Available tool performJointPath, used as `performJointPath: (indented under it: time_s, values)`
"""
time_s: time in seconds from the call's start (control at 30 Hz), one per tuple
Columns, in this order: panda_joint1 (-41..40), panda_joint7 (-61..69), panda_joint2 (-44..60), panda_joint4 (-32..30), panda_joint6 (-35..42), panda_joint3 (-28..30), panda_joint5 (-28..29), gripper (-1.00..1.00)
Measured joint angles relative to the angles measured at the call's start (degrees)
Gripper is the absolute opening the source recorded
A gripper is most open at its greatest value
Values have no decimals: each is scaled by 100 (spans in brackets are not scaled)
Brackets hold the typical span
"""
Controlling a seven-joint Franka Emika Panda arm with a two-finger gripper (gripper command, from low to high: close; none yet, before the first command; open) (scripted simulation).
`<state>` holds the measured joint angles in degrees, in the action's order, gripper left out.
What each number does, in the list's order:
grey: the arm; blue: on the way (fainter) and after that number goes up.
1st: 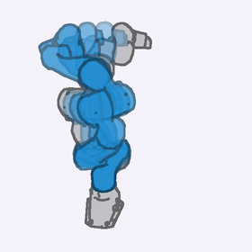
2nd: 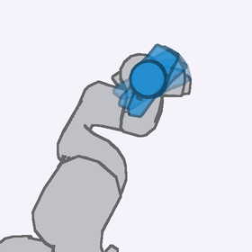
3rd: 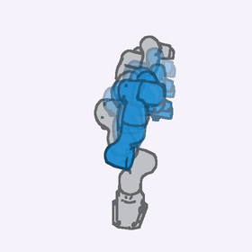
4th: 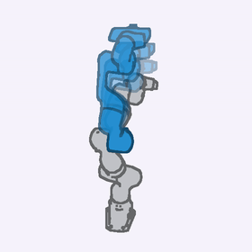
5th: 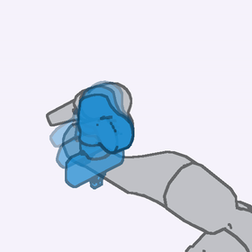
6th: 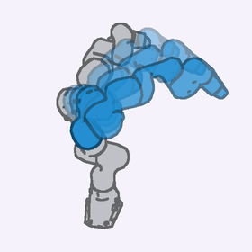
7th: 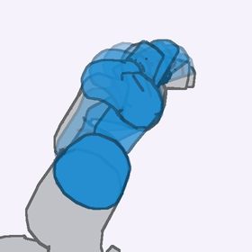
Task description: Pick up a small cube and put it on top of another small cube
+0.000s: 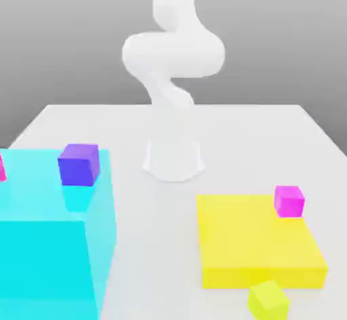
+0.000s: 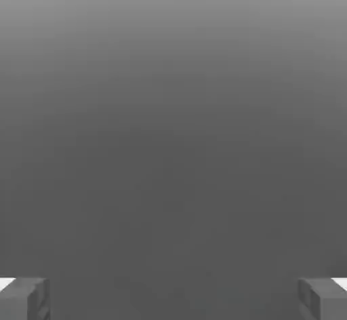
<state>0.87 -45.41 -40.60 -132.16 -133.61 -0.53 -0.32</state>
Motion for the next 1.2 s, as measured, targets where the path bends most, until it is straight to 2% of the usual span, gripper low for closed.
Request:
performJointPath:
  time_s: [0.5,0.9,1.07,1.1,1.2]
  values:
    - [456,116,3148,-226,-1103,-470,3,0]
    - [992,-116,5656,-400,-1974,-632,461,0]
    - [1192,-277,6697,-231,-2707,-439,686,0]
    - [1214,-292,6806,-209,-2792,-413,706,-100]
    - [1213,-294,6806,-209,-2792,-414,708,-100]
